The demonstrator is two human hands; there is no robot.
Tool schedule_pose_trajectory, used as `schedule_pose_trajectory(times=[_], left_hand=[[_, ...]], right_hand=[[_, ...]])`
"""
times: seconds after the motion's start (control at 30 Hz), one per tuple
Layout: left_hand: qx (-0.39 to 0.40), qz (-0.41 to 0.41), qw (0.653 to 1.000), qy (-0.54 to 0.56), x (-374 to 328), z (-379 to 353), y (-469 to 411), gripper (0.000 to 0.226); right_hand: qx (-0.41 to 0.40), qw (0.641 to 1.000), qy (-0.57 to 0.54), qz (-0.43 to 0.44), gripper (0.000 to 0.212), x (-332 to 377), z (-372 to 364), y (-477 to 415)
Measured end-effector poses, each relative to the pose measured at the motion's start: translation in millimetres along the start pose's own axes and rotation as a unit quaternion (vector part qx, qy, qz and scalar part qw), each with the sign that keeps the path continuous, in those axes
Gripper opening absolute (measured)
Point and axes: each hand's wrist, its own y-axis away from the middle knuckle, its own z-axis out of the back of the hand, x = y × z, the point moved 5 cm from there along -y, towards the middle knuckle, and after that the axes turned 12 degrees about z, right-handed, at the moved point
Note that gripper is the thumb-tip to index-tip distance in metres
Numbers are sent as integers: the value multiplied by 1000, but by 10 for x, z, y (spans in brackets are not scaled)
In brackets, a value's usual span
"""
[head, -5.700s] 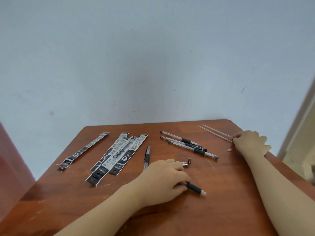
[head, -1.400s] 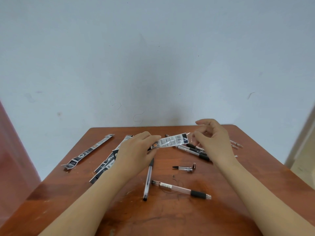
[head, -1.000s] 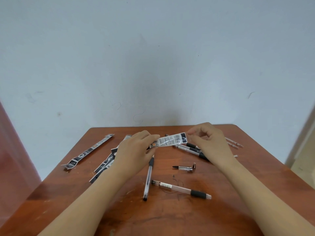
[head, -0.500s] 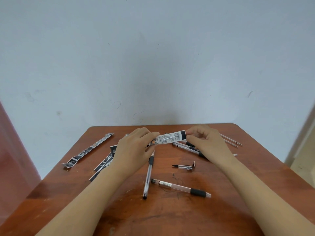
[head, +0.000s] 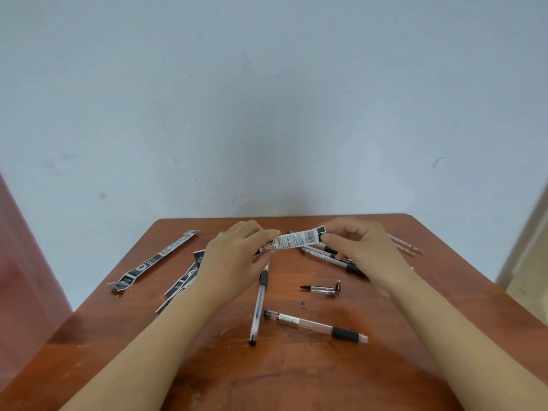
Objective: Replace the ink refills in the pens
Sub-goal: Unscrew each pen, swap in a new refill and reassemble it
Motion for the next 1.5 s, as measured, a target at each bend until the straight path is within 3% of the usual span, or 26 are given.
schedule_pose_trajectory(times=[0.63,1.13,1.5], left_hand=[[7,9,1000,13,41,-8,-4,29],[23,143,989,-31,445,32,-28,30],[5,293,942,-167,909,142,-26,28]], right_hand=[[-17,999,-38,-34,19,-58,17,-17],[-210,950,-196,-119,13,-260,485,-59],[-227,942,-208,-135,16,-369,522,-66]])
